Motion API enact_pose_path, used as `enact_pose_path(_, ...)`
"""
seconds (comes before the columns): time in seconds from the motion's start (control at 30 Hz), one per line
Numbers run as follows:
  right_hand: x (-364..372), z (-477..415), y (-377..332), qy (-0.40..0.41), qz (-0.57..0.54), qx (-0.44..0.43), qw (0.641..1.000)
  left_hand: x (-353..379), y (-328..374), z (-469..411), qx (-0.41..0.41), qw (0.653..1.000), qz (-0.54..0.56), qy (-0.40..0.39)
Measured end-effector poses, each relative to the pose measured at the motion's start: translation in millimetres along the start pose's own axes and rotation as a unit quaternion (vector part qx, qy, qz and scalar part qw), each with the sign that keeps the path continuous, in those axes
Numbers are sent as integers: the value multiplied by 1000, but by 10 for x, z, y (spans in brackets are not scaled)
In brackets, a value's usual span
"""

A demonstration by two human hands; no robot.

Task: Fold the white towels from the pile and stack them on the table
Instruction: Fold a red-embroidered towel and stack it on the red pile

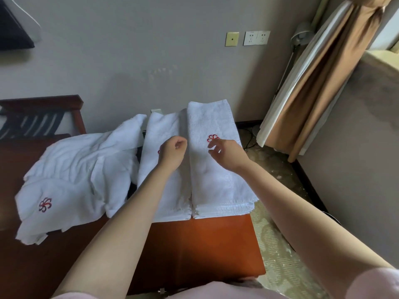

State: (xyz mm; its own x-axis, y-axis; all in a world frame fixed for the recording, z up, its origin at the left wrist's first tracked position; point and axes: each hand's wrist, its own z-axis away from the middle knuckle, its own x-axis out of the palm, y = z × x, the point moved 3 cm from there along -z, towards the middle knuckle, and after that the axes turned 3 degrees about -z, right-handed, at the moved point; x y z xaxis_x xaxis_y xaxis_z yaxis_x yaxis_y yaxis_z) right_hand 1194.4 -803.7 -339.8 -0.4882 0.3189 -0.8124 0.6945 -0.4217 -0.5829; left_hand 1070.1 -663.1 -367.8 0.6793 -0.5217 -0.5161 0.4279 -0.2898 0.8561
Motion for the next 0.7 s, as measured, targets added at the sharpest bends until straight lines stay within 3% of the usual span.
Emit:
enact_pose_path(0.2,199,-166,-209,-213,13,-3,977,-262,-277,81,-96,992,-21,-80)
enact_pose_path(0.37,340,-269,-427,-265,35,-32,963,-524,-437,274,-193,966,-78,-152)
enact_pose_path(0.53,486,-342,-692,-303,45,-64,950,-828,-635,506,-268,947,-103,-144)
enact_pose_path(0.7,613,-425,-959,-338,78,-64,936,-1221,-903,513,-292,932,-161,-142)
